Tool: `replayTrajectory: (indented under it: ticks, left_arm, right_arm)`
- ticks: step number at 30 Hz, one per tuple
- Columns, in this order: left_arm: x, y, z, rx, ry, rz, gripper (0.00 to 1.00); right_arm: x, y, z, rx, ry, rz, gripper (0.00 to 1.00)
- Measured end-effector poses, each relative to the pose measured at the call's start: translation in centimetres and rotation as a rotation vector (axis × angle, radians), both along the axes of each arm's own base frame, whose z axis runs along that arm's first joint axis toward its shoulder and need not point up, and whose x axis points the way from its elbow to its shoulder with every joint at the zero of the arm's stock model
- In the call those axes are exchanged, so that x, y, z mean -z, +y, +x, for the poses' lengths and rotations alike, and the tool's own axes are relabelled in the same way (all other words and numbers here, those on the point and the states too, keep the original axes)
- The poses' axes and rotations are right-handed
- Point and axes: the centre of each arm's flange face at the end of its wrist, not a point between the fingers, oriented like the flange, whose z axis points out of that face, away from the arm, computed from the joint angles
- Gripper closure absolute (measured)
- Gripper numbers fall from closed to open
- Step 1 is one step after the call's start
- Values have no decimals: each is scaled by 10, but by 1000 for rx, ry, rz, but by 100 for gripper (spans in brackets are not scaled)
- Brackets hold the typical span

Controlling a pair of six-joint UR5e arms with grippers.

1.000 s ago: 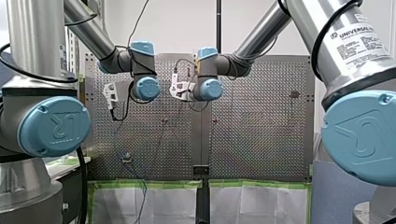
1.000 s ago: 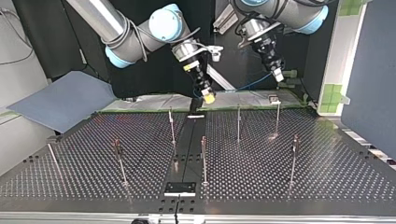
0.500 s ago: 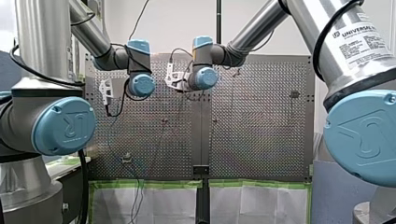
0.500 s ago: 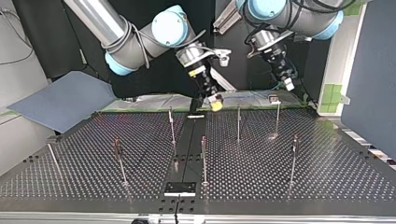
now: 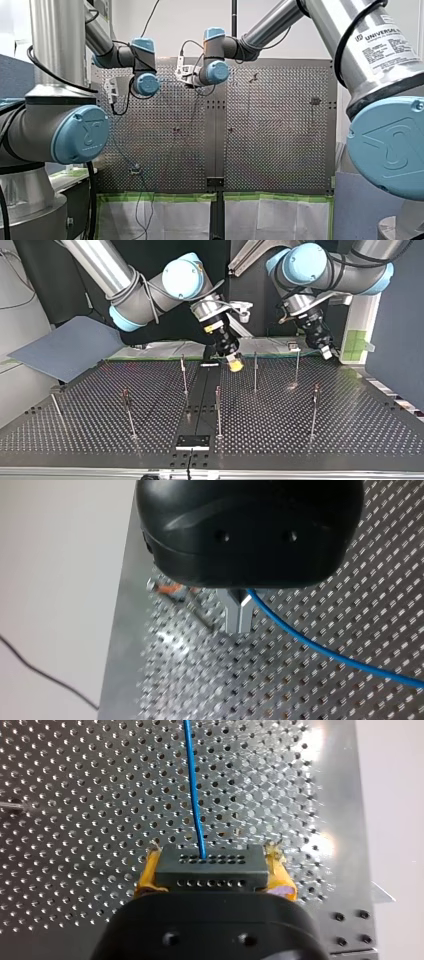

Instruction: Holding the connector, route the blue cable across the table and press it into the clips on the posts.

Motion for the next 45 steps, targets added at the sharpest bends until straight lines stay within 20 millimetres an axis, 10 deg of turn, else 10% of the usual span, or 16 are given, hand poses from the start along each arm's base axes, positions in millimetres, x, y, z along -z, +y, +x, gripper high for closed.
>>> replayTrajectory:
  ticks: [45]
  left_arm:
    - [-36, 49, 78, -13, -16, 7, 100]
  right_arm:
    - [-53, -32, 77, -37, -74, -46, 100]
